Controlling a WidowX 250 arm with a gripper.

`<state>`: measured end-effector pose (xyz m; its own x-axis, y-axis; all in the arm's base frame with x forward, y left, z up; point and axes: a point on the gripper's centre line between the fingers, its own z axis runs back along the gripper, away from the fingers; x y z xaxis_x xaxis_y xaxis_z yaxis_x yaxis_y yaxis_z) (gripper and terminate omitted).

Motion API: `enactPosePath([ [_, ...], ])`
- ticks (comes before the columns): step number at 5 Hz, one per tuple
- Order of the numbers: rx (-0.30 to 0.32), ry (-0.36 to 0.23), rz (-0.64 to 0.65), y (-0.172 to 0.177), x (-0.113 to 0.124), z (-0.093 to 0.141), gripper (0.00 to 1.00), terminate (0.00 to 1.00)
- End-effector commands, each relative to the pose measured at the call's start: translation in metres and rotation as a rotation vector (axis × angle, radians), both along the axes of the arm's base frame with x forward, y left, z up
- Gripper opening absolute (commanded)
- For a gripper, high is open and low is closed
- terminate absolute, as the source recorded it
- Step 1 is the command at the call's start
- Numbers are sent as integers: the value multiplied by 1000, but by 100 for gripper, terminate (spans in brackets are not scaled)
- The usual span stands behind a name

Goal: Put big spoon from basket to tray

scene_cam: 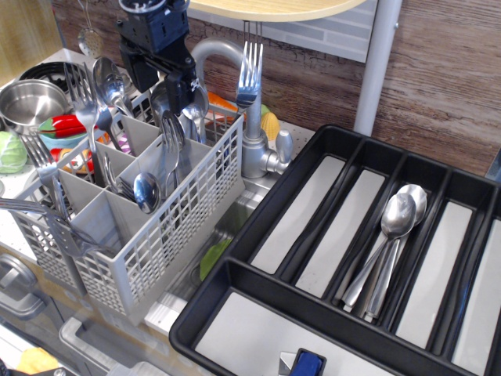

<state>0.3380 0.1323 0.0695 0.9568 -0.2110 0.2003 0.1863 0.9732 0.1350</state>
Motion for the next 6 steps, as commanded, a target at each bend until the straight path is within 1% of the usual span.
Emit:
enactPosePath([
  [1,102,-115,-112,11,14,20,100,0],
  [2,138,-145,-170,12,24,18,100,0],
  [3,108,-154,-160,13,28,16,0,0],
  [5,73,-164,-131,13,22,9,0,0],
  [6,121,-147,-113,14,18,17,0,0],
])
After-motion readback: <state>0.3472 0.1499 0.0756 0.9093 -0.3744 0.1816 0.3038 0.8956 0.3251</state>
